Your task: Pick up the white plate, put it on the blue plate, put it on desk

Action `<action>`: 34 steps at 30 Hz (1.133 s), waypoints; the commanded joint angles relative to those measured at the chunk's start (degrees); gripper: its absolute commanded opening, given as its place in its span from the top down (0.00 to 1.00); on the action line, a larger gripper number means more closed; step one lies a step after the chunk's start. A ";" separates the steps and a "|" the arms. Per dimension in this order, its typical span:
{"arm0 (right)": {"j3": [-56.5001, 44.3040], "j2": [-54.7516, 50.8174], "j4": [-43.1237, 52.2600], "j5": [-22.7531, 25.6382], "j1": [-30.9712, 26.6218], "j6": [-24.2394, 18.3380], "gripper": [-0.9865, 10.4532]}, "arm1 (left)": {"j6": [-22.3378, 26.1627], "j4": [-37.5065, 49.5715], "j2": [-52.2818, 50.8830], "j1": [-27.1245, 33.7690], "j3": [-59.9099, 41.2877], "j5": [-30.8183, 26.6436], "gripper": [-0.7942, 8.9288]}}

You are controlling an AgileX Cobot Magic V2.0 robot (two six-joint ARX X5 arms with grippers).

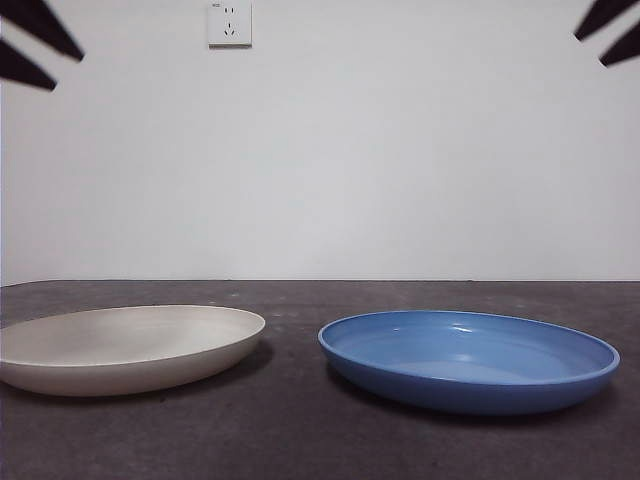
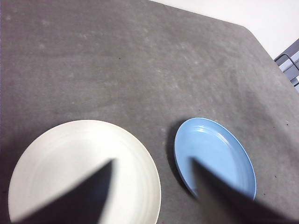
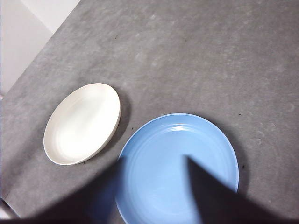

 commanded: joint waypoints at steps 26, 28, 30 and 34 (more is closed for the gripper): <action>1.25 0.28 -1.09 -0.17 0.77 -0.85 0.39 | 0.81 -16.68 22.84 9.07 10.25 4.48 0.24; 1.25 0.28 -1.09 -0.15 1.14 -0.85 0.39 | 1.57 -16.09 26.25 9.62 10.64 4.44 0.24; 1.25 0.31 -1.07 -0.15 1.46 -0.85 0.39 | 2.34 -15.58 29.73 10.23 10.93 4.39 0.25; 1.25 0.31 -1.09 -0.15 2.12 -0.90 0.39 | 3.10 -13.92 35.85 10.54 10.97 4.39 0.25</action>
